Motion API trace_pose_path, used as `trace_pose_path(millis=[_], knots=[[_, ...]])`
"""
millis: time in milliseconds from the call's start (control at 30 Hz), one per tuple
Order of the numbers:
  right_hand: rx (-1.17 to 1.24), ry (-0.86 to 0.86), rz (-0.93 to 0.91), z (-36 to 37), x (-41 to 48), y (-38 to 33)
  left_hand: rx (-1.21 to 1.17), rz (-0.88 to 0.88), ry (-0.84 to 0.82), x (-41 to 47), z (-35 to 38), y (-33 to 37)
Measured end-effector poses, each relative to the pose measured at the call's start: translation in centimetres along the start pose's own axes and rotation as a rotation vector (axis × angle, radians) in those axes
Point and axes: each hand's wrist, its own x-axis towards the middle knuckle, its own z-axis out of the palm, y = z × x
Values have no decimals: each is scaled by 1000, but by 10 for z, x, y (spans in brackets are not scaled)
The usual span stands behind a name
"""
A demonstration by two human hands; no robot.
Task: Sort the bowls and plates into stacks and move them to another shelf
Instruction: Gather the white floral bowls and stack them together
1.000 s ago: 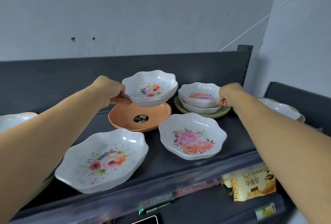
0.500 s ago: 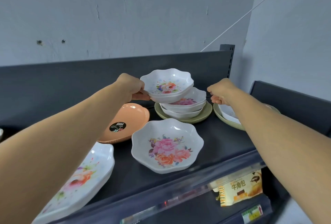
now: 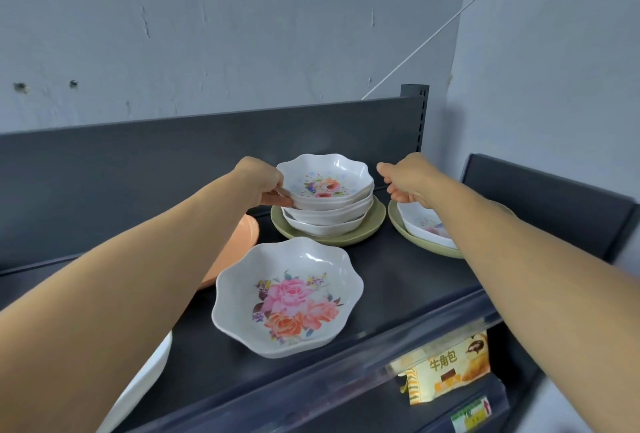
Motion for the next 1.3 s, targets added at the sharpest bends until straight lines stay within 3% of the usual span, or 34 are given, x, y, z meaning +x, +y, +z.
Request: trace_pose_path(millis=[633,933,1100,1300], knots=[[-147,-119,89,34,-2,-15,64,60,-132,-10,-9,-16],[-376,199,-165,37,-21,-32,322,162,-152,-38,-33,-19],[-399,27,-258,48,-48,-51,555,224,-168,-67,-59,-27],[-373,-220,-328,72,-99,-73,652,227,-125,-91,-117,-49]])
